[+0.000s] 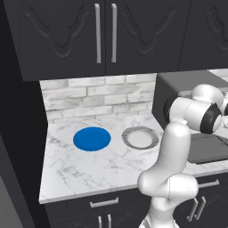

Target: Open the toaster oven door. Place the baguette on the bottom rack in the toaster oven and place the steak on the top rack.

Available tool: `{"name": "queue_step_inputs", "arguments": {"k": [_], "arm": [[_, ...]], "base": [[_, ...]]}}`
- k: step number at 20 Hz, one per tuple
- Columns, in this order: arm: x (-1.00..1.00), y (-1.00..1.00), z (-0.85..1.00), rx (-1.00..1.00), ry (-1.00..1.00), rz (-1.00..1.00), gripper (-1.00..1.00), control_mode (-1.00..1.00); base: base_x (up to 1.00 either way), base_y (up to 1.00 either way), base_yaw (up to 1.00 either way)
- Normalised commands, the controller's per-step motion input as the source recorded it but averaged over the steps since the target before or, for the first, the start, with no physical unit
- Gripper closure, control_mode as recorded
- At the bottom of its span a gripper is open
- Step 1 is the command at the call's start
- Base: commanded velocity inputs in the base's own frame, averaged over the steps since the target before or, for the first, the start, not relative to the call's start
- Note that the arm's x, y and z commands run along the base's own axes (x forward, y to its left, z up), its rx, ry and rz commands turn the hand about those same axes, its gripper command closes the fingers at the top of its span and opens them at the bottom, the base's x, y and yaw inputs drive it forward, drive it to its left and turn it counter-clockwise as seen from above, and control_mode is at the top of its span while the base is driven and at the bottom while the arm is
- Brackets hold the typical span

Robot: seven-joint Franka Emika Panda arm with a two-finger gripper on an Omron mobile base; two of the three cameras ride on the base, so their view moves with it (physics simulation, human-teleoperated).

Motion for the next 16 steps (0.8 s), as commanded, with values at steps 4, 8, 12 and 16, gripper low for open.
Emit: {"name": "queue_step_inputs", "arguments": {"k": [4, 8, 12, 16], "arm": [[0.32, 0.02, -0.03, 0.00, 0.00, -0.08, -1.00, -1.00], [0.33, 0.05, -0.01, 0.00, -0.01, -0.08, -1.00, -1.00], [0.41, 0.08, 0.05, 0.00, -0.02, -0.10, -1.00, -1.00], [0.39, 0.09, 0.01, 0.00, 0.00, -0.11, -1.00, -1.00]], "base": [[0.00, 0.00, 0.00], [0.00, 0.00, 0.00], [0.00, 0.00, 0.00], [0.00, 0.00, 0.00]]}}
